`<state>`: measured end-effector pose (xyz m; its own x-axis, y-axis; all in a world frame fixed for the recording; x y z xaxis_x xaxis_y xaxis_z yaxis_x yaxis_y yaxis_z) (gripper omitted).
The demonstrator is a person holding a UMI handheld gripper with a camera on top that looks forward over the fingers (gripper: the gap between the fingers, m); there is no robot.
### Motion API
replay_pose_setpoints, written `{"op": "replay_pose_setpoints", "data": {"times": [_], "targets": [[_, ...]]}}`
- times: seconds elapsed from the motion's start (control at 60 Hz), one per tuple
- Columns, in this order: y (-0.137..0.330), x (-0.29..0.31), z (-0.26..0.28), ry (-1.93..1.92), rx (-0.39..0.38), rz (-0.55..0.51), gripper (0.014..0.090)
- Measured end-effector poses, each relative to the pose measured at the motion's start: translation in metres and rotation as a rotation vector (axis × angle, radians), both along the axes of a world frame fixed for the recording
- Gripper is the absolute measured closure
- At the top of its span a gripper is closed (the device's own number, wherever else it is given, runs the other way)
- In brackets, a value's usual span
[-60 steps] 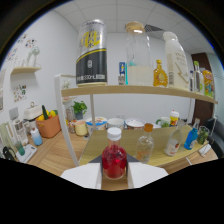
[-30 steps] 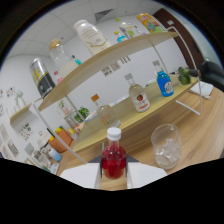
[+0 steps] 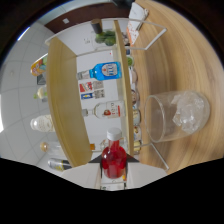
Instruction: Make me a cup of Vodka Sunrise.
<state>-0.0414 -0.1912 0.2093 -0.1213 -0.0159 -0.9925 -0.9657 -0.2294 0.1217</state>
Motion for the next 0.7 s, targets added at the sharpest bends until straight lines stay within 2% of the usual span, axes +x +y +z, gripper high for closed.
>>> {"op": "replay_pose_setpoints", "data": {"times": [0.25,0.383,0.55,0.7], "targets": [[-0.003,0.022,0.002,0.446,0.03,-0.039,0.0704],[-0.004,0.024,0.0,0.513,0.038,-0.036,0.0702],[-0.005,0.019,0.007,0.467,0.038,-0.029,0.0705],[-0.011,0.012,0.031,0.05,0.041,-0.048,0.0702]]}}
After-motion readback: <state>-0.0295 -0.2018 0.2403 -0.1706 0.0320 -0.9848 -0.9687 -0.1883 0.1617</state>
